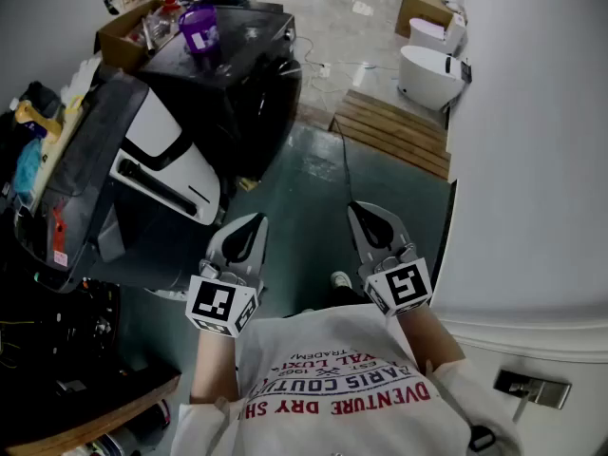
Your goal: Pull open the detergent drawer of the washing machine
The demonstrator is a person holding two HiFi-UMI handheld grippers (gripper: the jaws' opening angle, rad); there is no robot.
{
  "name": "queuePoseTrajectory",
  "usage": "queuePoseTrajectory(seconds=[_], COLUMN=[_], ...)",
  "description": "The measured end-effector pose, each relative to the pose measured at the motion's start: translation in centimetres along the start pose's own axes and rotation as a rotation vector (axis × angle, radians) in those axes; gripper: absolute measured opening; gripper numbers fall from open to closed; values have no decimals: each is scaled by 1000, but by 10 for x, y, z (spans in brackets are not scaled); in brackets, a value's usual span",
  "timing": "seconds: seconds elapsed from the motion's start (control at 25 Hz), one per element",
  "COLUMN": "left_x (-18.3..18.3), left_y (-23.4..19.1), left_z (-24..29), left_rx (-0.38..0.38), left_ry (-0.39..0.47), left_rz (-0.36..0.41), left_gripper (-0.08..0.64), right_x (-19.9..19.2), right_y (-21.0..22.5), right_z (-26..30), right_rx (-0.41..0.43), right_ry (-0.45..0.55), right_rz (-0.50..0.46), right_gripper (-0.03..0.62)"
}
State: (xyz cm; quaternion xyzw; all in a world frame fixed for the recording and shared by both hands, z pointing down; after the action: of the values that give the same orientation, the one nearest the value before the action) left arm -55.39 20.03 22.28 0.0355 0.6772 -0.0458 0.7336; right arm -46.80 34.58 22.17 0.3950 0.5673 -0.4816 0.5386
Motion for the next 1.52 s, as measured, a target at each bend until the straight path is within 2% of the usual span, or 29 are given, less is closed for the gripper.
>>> queuePoseTrajectory(seconds=[0.56,0.72,0.8,0.92,1.12,1.24,1.52], left_x=[-2,2,5,0,-12,-16,-1], left_y=[-8,-12,-15,-15,-15,-12,15], left_z=[9,13,21,38,89,132,269], left_rx=[-21,-14,-2,-1,25,57,134], left_ry=[9,48,64,52,21,5,11], left_rz=[-24,-57,-57,-46,-62,-70,-107], left_gripper=[3,11,302,314,305,291,279], right_x=[-7,-9,-10,-18,-37,-50,-67], right_y=[7,12,18,33,81,123,275], right_z=[8,13,17,25,45,59,91], right_rx=[-50,-68,-63,-53,-25,9,65], right_ry=[-8,-14,-22,-32,-35,-43,-60], right_rz=[23,26,22,29,42,52,86], right_gripper=[0,2,2,2,2,2,2])
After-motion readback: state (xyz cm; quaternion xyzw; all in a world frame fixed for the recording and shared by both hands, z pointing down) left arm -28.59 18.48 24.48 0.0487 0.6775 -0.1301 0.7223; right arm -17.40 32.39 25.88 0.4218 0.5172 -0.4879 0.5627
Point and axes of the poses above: the fingertips, and each gripper's own axes: z forward along the fingers, y to its right, x out of its top, the point moved 2 cm from there along -z, backward along the fingers, and after that the axes turned 13 degrees about x, right-handed, at the moved point
